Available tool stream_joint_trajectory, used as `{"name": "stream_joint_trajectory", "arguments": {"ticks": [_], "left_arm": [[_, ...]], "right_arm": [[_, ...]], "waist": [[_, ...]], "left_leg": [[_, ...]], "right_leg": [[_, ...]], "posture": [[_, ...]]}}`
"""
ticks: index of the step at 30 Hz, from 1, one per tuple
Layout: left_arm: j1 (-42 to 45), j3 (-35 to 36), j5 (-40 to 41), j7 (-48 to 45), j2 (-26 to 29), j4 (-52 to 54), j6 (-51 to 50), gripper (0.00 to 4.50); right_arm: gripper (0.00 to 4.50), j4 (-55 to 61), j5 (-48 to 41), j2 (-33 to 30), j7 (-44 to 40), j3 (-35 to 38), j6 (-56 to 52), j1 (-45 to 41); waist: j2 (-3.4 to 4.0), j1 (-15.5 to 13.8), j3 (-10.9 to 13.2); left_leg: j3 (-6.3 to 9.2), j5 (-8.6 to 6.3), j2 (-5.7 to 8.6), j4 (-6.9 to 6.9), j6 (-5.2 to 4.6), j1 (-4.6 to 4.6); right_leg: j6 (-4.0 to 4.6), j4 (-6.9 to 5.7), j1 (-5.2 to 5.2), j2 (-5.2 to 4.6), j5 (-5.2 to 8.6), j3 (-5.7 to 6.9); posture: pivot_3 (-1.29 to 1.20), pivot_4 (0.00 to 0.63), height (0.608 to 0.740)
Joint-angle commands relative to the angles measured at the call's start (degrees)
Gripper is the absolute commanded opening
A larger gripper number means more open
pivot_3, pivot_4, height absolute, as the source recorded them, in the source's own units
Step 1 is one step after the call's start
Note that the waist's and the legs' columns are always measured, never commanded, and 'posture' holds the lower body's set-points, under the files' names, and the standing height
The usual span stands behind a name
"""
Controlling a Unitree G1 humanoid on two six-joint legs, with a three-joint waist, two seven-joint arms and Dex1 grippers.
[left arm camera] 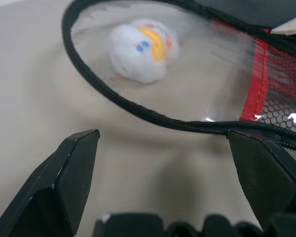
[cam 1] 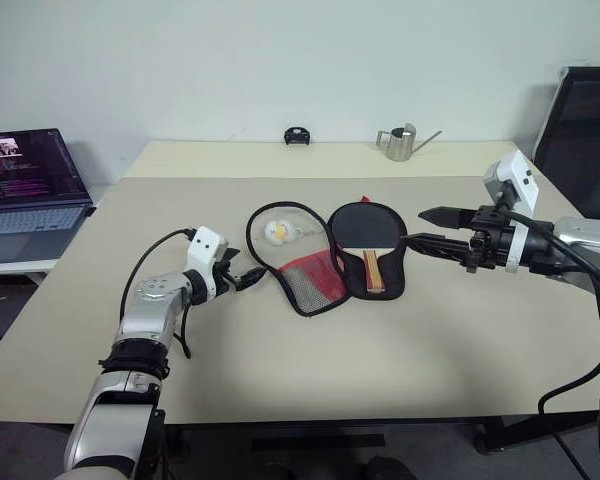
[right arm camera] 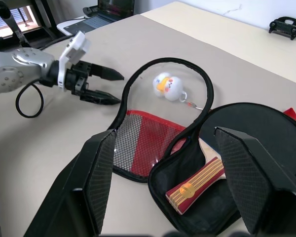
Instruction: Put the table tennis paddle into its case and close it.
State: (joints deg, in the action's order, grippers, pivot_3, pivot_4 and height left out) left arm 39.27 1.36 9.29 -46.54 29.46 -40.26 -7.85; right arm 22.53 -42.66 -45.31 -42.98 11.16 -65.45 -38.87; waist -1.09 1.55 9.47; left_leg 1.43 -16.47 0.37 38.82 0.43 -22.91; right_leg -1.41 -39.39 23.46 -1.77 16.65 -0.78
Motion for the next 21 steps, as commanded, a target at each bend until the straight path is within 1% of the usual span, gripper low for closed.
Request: {"name": "stream_joint_trajectory", "arguments": {"ticks": [1,7,11,13,17,21], "left_arm": [[1.9,-0.1,-0.9,-0.9,0.3,-0.4,1.8,4.5],[2.5,0.6,-0.9,-1.0,1.4,-1.6,2.3,4.5],[3.0,0.4,-1.2,-0.1,0.4,-3.5,3.0,4.5],[3.7,-0.1,-1.6,0.5,-0.7,-5.2,3.6,4.5],[7.3,-1.0,-2.5,1.4,-5.2,-8.9,5.2,4.5],[11.3,-1.0,-2.4,0.4,-8.7,-9.3,6.3,4.5]], "right_arm": [[3.43,2.9,-2.9,-1.9,-1.6,1.5,0.2,0.2],[3.43,3.4,-5.7,-3.4,-2.0,2.2,0.2,1.1],[3.43,3.1,-6.1,-3.8,-1.4,2.0,0.8,1.2],[3.43,2.9,-6.4,-3.9,-1.3,1.9,1.1,1.2],[3.43,2.3,-6.2,-3.9,-1.3,1.3,1.8,0.9],[3.43,2.3,-6.4,-4.0,-1.0,1.3,2.1,1.0]], "waist": [[0.0,0.0,0.0],[-0.01,0.0,0.0],[-0.01,0.0,0.0],[-0.01,-0.1,0.0],[-0.06,-0.5,0.0],[-0.22,-1.1,0.1]], "left_leg": [[0.0,0.0,0.0,0.0,0.0,0.0],[0.01,0.0,0.0,0.0,0.0,0.0],[0.01,0.0,0.0,0.01,0.0,0.01],[0.01,0.0,0.0,0.01,0.0,0.0],[0.01,0.0,0.03,0.05,0.0,-0.01],[0.02,0.0,0.04,0.07,0.0,-0.03]], "right_leg": [[0.0,0.01,0.0,0.0,0.0,0.0],[0.0,0.0,-0.01,-0.01,0.0,0.01],[0.0,-0.01,-0.01,-0.01,0.0,0.01],[0.0,0.0,-0.01,-0.01,0.0,0.01],[0.0,-0.01,-0.02,-0.03,0.0,0.03],[-0.01,-0.01,-0.02,-0.03,0.0,0.05]], "posture": [[0.0,0.15,0.74],[0.0,0.15,0.74],[0.0,0.15,0.74],[0.0,0.15,0.74],[0.0,0.15,0.74],[0.0,0.15,0.74]]}}
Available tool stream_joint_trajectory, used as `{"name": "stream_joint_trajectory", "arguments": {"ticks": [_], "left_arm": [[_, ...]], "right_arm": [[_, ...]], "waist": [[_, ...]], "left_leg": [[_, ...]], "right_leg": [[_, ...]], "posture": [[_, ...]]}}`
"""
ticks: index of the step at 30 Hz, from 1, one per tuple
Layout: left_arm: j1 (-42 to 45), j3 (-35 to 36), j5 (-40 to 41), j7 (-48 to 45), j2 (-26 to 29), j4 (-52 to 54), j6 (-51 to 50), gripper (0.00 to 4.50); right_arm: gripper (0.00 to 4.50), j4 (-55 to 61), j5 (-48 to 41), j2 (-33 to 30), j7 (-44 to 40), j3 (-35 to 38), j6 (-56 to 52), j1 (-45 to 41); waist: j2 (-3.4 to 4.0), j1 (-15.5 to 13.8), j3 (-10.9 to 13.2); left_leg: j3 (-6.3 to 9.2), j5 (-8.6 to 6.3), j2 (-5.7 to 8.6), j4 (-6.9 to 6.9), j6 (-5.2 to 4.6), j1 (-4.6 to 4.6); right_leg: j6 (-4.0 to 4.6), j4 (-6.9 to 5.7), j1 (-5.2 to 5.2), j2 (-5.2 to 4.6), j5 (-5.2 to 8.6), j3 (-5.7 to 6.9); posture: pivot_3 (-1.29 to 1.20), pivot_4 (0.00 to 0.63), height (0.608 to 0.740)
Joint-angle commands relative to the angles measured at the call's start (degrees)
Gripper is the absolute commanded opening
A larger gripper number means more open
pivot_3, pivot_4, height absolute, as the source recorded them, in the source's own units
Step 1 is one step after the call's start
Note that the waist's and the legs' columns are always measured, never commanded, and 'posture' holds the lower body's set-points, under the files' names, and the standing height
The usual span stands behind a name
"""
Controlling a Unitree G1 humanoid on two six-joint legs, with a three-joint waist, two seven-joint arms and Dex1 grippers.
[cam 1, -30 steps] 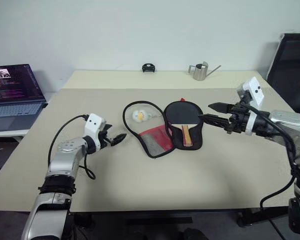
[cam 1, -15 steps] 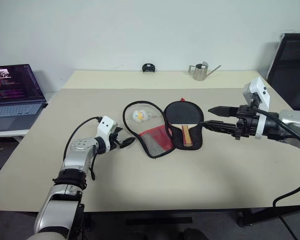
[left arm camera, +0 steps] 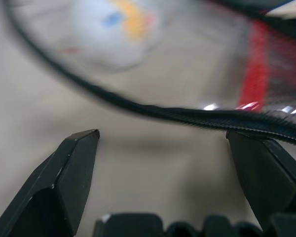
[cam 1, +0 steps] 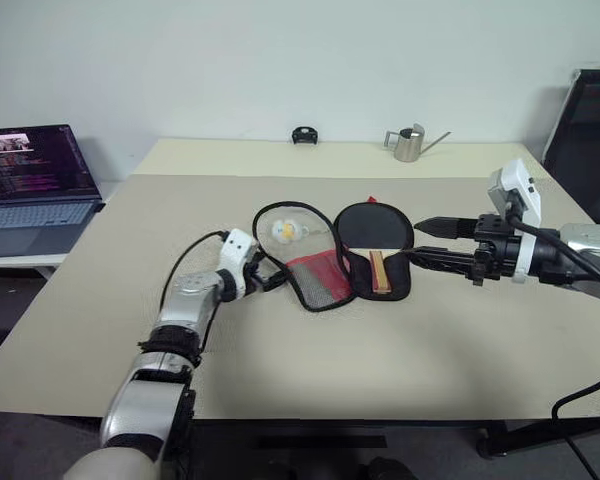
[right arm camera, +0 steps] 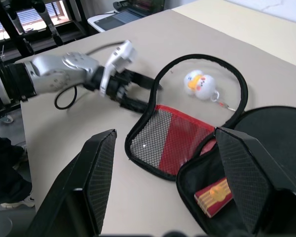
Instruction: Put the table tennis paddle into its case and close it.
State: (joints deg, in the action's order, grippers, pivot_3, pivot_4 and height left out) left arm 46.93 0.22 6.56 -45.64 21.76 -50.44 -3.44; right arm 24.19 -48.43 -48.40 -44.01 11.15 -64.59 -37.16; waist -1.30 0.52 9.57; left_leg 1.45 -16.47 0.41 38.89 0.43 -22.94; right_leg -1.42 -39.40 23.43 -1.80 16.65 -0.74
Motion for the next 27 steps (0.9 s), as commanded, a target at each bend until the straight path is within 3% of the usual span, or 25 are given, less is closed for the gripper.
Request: {"name": "stream_joint_trajectory", "arguments": {"ticks": [1,7,18,23,27], "left_arm": [[4.7,0.2,0.7,-1.0,-2.1,1.4,1.8,4.5],[11.3,0.1,1.8,-3.4,-8.5,2.0,2.2,4.5],[22.6,-0.4,-2.5,1.9,-19.0,-15.5,10.4,4.5],[23.8,1.0,-2.2,2.1,-19.3,-17.4,13.0,4.5],[22.3,2.9,-0.3,-3.0,-15.0,-14.9,13.7,4.5]], "right_arm": [[3.43,0.8,-0.7,-1.1,0.1,1.6,1.2,-0.5],[3.43,1.2,-1.1,-1.9,1.0,3.0,1.0,0.5],[3.43,2.8,-1.7,-2.5,4.9,5.7,0.3,2.9],[3.43,1.6,1.6,-2.0,9.6,5.3,1.6,4.3],[3.43,-0.8,4.1,0.7,13.3,3.2,1.9,4.8]], "waist": [[-0.02,-0.2,0.0],[-0.04,-0.4,0.0],[-0.1,-0.4,0.1],[-0.12,-0.4,0.1],[-0.12,-0.1,0.1]], "left_leg": [[0.0,0.0,0.0,0.0,0.0,0.0],[-0.02,0.0,0.01,0.0,0.0,-0.02],[-0.06,0.0,0.03,-0.01,-0.01,0.0],[-0.07,0.0,0.02,-0.01,-0.01,0.0],[-0.08,0.0,0.0,-0.01,-0.01,0.04]], "right_leg": [[0.0,0.01,0.0,0.0,0.0,0.0],[0.0,0.03,0.0,0.0,0.0,0.0],[0.0,0.02,0.0,0.04,0.0,-0.03],[0.0,0.0,0.01,0.04,0.0,-0.05],[0.0,-0.03,0.01,0.07,0.0,-0.07]], "posture": [[0.0,0.15,0.74],[0.0,0.15,0.74],[0.0,0.15,0.74],[0.0,0.15,0.74],[0.0,0.15,0.74]]}}
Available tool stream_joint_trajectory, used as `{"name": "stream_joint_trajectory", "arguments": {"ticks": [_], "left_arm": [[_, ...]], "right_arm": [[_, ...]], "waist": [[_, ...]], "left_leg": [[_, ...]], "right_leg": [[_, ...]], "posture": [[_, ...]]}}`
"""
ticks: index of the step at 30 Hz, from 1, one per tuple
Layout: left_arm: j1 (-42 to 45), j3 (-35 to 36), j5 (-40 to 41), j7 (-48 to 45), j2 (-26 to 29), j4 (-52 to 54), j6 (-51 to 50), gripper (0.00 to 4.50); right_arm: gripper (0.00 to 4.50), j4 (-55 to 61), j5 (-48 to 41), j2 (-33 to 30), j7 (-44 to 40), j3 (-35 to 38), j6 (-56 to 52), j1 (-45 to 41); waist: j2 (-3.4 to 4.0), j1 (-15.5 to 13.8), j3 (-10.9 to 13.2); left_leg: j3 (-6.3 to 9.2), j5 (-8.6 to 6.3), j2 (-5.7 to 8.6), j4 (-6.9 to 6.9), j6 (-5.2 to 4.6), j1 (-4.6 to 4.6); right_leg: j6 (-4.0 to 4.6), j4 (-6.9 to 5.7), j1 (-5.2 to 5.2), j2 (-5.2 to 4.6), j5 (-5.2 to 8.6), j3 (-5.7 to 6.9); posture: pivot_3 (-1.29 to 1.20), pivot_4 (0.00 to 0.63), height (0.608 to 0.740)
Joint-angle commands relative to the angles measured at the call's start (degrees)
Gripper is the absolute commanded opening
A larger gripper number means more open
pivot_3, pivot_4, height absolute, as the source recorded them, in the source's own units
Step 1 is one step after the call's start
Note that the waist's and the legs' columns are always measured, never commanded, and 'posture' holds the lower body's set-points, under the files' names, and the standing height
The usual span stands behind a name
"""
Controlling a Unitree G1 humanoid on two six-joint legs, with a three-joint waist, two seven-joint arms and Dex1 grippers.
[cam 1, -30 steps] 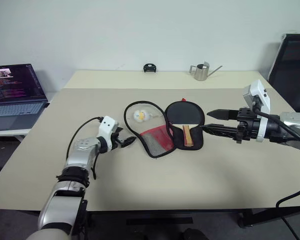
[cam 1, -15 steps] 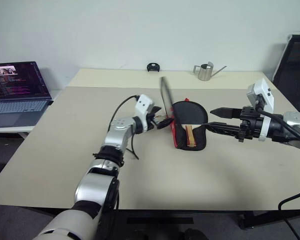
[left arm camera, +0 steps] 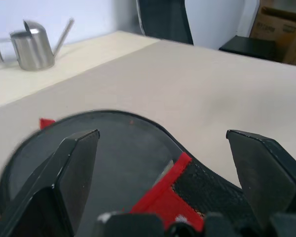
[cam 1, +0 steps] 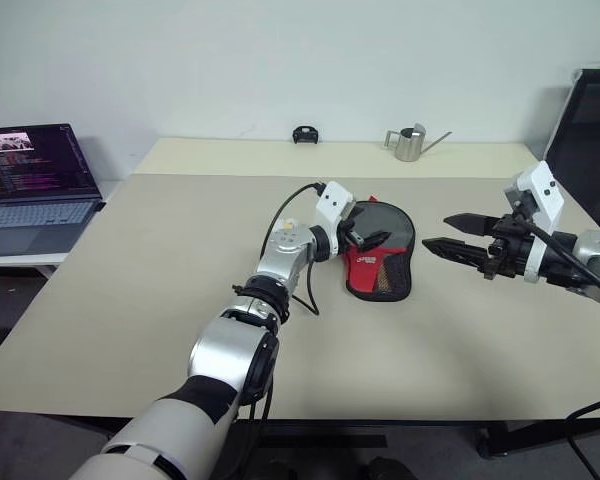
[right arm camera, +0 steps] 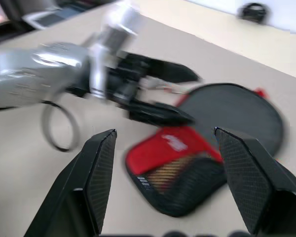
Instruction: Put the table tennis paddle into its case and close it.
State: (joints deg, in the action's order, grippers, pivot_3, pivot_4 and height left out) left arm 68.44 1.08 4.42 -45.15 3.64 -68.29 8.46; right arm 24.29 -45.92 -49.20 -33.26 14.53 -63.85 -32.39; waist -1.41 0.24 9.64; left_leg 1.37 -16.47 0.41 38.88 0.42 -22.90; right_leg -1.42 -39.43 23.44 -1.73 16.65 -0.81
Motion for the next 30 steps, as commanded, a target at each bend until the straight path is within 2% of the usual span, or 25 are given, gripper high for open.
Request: {"name": "stream_joint_trajectory", "arguments": {"ticks": [1,6,10,21,30], "left_arm": [[-0.1,2.4,2.4,-5.8,4.6,4.2,1.6,4.5],[-6.0,3.5,5.0,-15.3,12.4,12.5,-1.2,4.5],[-11.0,4.5,8.1,-18.6,17.1,22.7,-6.5,4.5],[-23.2,4.8,18.4,-19.2,23.7,56.5,-26.7,4.5],[-24.8,7.0,21.2,-17.0,28.2,60.9,-30.0,4.5]], "right_arm": [[3.43,-1.9,2.1,3.0,3.7,-0.6,1.2,0.1],[3.43,-8.8,9.2,8.5,6.8,-6.6,5.8,-0.2],[3.43,-16.6,16.3,10.9,7.0,-12.1,11.3,-2.4],[3.43,-42.8,30.8,19.1,5.3,-20.2,26.2,-12.1],[3.43,-61.2,37.4,25.5,4.2,-21.1,33.5,-18.7]], "waist": [[0.0,0.2,0.0],[0.03,0.7,0.0],[0.03,0.8,0.0],[0.03,1.5,0.0],[0.05,1.7,0.0]], "left_leg": [[0.0,0.0,-0.01,0.0,0.0,0.01],[-0.02,0.01,-0.04,0.0,0.01,0.05],[-0.02,0.01,-0.02,0.04,0.02,-0.01],[-0.01,0.03,-0.02,0.06,0.04,0.01],[-0.05,0.03,-0.04,0.07,0.05,0.09]], "right_leg": [[0.0,-0.01,0.0,0.02,0.0,-0.02],[0.0,-0.08,0.02,0.04,0.0,-0.04],[0.0,-0.08,0.05,0.02,0.0,-0.03],[0.0,-0.12,0.05,-0.04,0.0,-0.05],[0.01,-0.22,0.06,-0.02,0.0,-0.09]], "posture": [[0.0,0.15,0.74],[0.0,0.15,0.74],[0.0,0.15,0.74],[0.0,0.15,0.74],[0.0,0.15,0.74]]}}
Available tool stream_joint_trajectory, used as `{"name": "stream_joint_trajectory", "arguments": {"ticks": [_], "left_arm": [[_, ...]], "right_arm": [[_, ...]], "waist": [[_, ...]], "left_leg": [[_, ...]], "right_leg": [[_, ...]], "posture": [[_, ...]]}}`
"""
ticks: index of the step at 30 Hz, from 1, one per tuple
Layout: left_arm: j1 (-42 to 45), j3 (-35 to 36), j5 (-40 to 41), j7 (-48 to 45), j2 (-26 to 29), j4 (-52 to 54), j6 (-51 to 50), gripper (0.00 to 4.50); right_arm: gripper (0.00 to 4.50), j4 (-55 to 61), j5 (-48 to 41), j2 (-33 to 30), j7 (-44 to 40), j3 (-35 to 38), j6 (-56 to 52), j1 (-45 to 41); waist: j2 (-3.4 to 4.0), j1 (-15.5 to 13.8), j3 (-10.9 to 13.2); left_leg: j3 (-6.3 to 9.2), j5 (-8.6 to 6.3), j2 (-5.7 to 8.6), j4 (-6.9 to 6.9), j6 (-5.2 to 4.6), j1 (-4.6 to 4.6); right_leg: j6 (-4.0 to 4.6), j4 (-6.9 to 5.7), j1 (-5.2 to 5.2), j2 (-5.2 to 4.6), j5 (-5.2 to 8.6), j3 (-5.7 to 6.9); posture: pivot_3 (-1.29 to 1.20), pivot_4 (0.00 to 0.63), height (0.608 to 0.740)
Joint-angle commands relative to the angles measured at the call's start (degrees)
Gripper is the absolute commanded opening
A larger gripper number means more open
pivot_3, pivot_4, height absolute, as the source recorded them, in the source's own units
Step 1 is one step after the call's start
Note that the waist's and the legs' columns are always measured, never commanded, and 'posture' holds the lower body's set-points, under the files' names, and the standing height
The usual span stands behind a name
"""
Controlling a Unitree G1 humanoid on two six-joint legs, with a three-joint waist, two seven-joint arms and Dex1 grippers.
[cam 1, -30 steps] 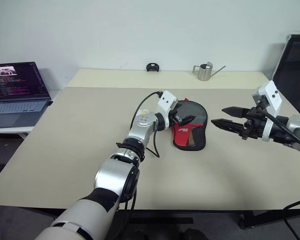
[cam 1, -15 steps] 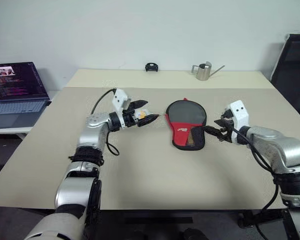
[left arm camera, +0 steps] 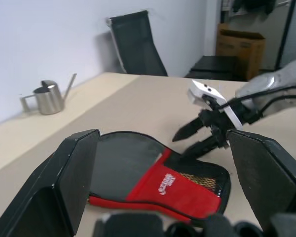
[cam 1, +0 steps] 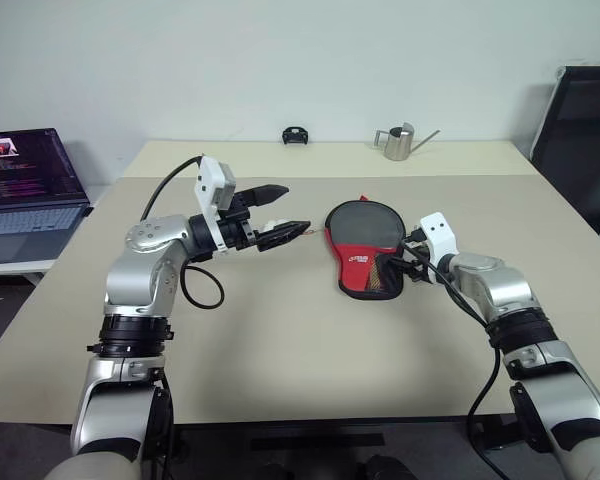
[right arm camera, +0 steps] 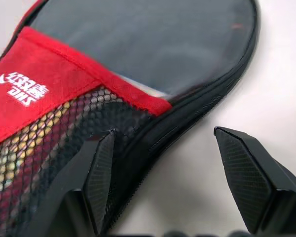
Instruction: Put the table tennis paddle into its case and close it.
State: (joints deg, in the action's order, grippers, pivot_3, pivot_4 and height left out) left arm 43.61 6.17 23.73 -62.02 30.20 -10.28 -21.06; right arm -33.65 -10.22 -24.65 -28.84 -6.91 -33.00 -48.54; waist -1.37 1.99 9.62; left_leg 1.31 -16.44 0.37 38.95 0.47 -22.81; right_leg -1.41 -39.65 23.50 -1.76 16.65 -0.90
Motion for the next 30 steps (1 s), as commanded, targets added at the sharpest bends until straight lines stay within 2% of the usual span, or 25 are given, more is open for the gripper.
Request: {"name": "stream_joint_trajectory", "arguments": {"ticks": [1,13,21,30], "left_arm": [[-0.3,2.0,2.2,-0.2,2.1,3.2,-0.7,4.5],[-3.1,3.4,5.5,-2.6,8.4,4.8,-3.5,4.5],[-3.7,3.6,5.8,-1.8,8.9,4.8,-3.4,4.5],[-3.2,2.8,5.1,-1.9,8.3,3.5,-2.3,4.5]], "right_arm": [[3.43,-4.8,2.1,1.5,-0.2,0.4,3.0,-3.2],[3.43,-16.3,6.8,3.4,-0.9,0.3,4.1,-7.8],[3.43,-12.7,4.7,3.1,-0.2,3.7,-3.7,-7.3],[3.43,-7.8,1.5,7.0,0.3,7.5,-11.7,-4.4]], "waist": [[0.0,0.0,0.0],[0.01,0.4,0.0],[0.01,0.2,0.0],[0.01,0.1,0.0]], "left_leg": [[0.01,0.0,0.0,0.0,0.0,0.0],[-0.01,0.1,0.0,0.0,0.17,0.27],[0.01,0.11,0.0,0.0,0.18,0.37],[0.02,0.1,-0.02,-0.04,0.18,0.35]], "right_leg": [[0.0,0.0,0.0,0.0,0.0,0.01],[0.02,-0.26,-0.13,0.0,-0.01,-0.04],[0.04,-0.26,-0.25,-0.01,-0.02,-0.02],[0.04,-0.23,-0.23,0.0,-0.02,-0.01]], "posture": [[0.0,0.15,0.74],[0.0,0.15,0.74],[0.0,0.15,0.74],[0.0,0.15,0.74]]}}
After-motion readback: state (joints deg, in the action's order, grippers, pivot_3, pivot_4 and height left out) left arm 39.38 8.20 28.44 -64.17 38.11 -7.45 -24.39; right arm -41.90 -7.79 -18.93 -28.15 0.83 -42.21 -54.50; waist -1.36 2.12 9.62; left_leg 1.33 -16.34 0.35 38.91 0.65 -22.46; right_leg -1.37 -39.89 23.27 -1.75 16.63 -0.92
